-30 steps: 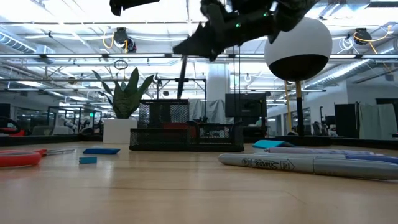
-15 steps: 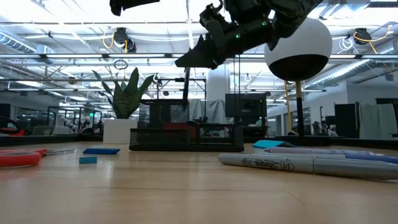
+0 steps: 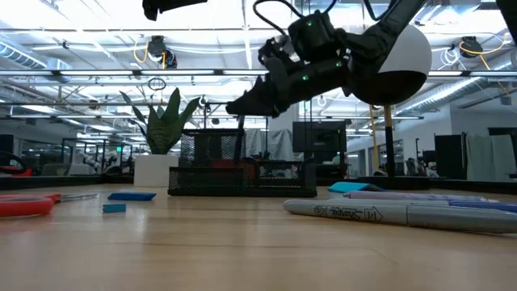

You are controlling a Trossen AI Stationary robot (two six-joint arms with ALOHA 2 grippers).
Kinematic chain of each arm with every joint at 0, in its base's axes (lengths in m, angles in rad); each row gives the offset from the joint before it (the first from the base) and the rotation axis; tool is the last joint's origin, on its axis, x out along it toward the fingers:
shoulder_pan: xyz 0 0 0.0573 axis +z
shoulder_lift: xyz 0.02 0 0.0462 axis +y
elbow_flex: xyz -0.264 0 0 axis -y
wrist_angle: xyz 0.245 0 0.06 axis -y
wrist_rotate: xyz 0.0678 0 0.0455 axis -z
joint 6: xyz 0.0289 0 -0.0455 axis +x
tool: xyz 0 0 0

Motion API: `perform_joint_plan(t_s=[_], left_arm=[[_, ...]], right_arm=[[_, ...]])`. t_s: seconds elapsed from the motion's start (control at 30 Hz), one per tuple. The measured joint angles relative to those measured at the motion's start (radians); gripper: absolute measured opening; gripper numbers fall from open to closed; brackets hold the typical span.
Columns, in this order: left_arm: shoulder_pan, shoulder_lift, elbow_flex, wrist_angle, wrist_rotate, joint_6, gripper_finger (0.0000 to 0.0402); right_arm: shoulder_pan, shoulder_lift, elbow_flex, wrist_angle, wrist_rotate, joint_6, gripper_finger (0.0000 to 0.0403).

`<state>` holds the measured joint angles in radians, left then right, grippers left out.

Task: Pick and place office supplies into organizer
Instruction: Put the black pen into the black desk organizer, then put the purple pen into the black desk organizer

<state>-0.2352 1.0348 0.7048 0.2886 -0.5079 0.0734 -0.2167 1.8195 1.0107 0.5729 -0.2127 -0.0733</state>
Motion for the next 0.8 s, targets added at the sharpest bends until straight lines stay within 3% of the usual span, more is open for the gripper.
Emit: perform_joint_plan(t_s=[0.13,0.47,0.8], left_arm=[[0.0,0.0,0.0,-0.001,0.0,0.0,0.02],[0.0,0.0,0.0,-0.008,0.0,0.0,0.02],[0.0,0.0,0.0,-0.026,0.0,-0.001,0.02]], right_arm=[[-0.006,0.0,0.0,0.001,0.003,0.007,0.0025],[-0.007,-0.001,0.001,0.007,0.058,0.005,0.0104],[-0.005,-0.083,0.001,-0.036,0.056,-0.031,0.0109]])
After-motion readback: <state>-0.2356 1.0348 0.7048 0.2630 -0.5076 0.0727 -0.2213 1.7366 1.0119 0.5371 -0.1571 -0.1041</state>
